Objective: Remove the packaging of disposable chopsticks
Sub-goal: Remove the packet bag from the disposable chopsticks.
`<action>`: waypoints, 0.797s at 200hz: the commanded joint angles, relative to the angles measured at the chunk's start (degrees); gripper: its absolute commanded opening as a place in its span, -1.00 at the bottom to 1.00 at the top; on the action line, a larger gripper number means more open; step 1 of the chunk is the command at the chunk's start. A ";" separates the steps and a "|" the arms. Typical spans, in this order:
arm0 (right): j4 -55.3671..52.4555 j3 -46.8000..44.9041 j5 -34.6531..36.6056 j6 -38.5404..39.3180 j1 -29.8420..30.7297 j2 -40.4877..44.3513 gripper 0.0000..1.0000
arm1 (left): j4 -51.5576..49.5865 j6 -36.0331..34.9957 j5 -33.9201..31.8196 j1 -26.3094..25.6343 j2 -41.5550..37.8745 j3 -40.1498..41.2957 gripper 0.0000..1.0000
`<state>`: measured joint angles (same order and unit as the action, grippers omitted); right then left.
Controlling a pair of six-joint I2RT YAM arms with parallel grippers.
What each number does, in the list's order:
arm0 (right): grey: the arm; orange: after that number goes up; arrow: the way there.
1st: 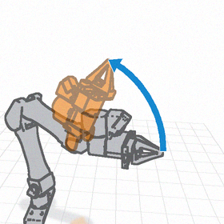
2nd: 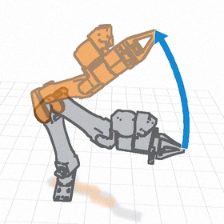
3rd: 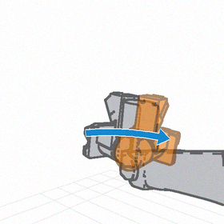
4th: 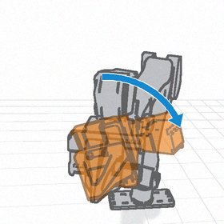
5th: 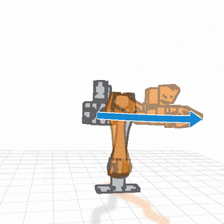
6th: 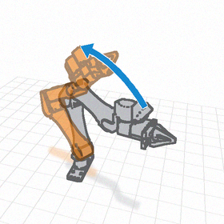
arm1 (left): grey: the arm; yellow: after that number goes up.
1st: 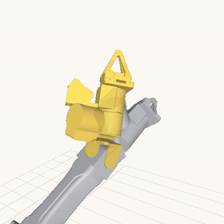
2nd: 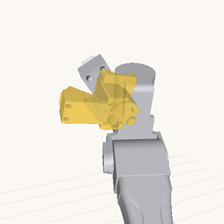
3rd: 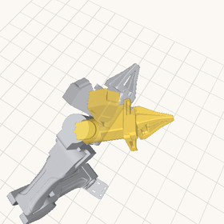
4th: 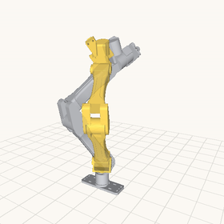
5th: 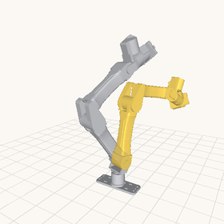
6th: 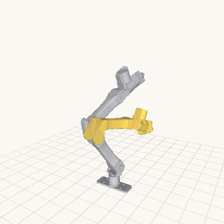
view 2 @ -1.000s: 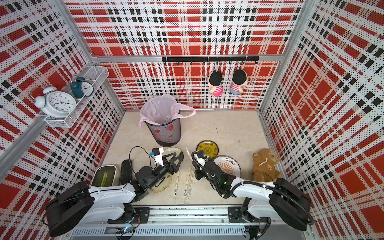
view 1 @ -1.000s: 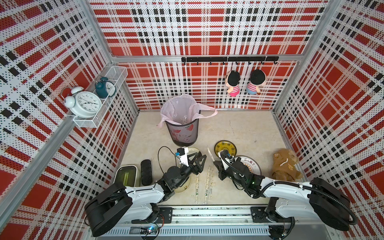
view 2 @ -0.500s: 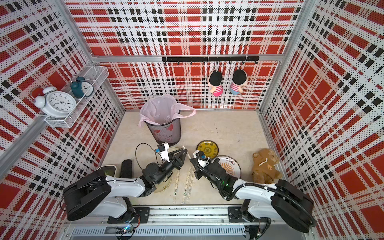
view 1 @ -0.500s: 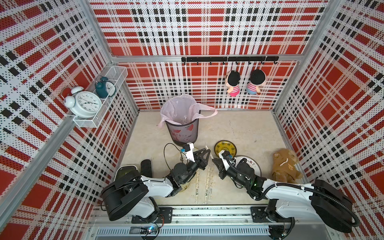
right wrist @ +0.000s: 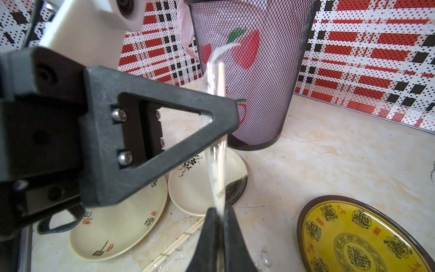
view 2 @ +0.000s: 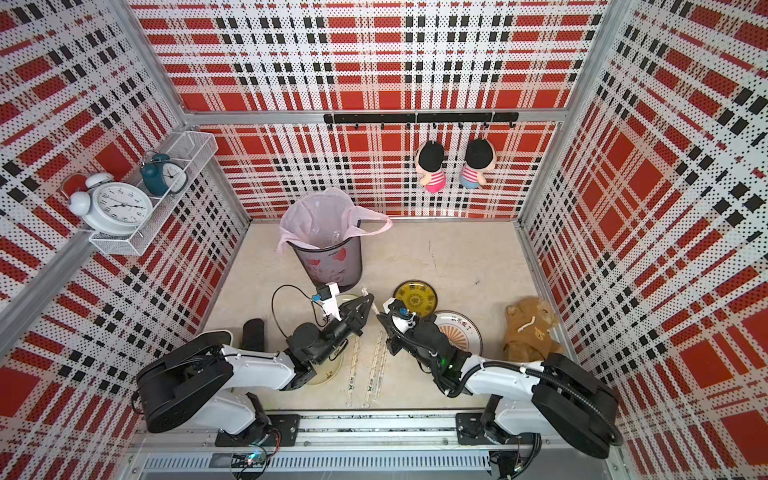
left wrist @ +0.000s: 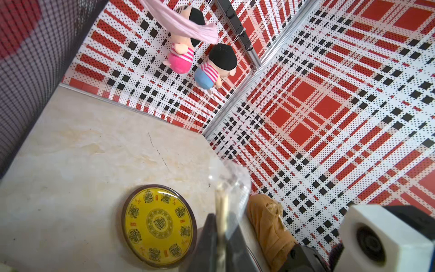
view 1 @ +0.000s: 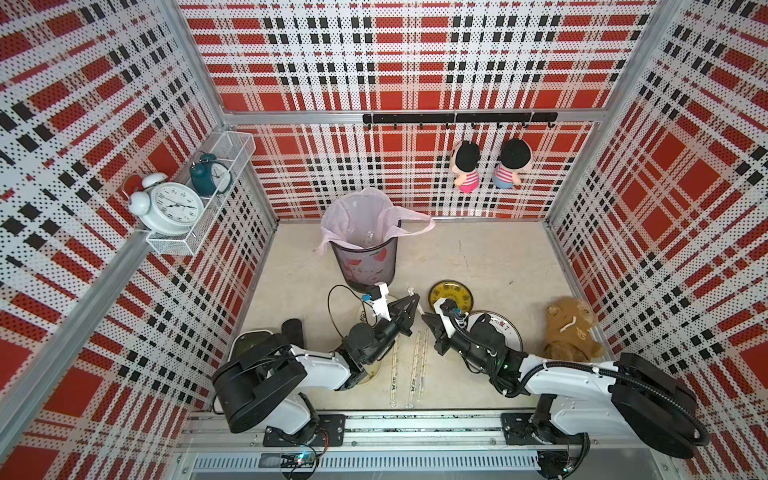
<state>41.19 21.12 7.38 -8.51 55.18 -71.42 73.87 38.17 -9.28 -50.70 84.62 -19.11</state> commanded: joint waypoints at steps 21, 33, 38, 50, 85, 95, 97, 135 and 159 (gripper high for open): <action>2.65 1.22 -1.70 1.31 -0.16 -1.05 -0.49 | 1.27 0.05 3.53 1.24 1.12 -1.19 -1.00; 2.34 1.20 -2.47 2.55 -0.40 -1.01 0.18 | 1.31 -0.38 4.56 1.76 0.99 -1.19 -1.00; 2.12 1.12 -3.35 3.13 -0.57 -0.86 0.34 | 1.16 -1.01 4.86 1.98 0.86 -1.19 -1.00; 1.75 0.58 -5.36 3.60 -1.52 0.26 0.60 | -1.03 -3.54 4.58 2.17 -0.12 -1.72 -1.00; 3.11 -2.40 -23.70 0.25 -11.28 4.54 0.80 | -6.85 -11.90 7.19 2.83 -5.25 -2.85 -1.00; 3.24 -2.62 -31.05 -0.70 -14.56 4.85 0.75 | -7.34 -14.79 9.69 3.05 -7.02 -2.86 -1.00; 3.49 -2.74 -32.21 -0.93 -15.10 4.88 0.74 | -7.55 -15.34 10.02 3.10 -7.36 -2.86 -1.00; 8.80 -4.09 -45.57 -2.39 -18.98 3.04 0.70 | -13.03 -27.25 15.83 3.32 -15.35 -3.09 -1.00; 11.83 -3.81 -49.93 -2.39 -19.03 0.41 0.52 | -14.71 -30.19 20.01 3.50 -19.27 -3.07 -1.00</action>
<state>47.97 17.19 -32.42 -10.81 36.56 -68.90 62.63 15.16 4.73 -47.62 68.31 -21.06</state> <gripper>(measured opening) 0.790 0.090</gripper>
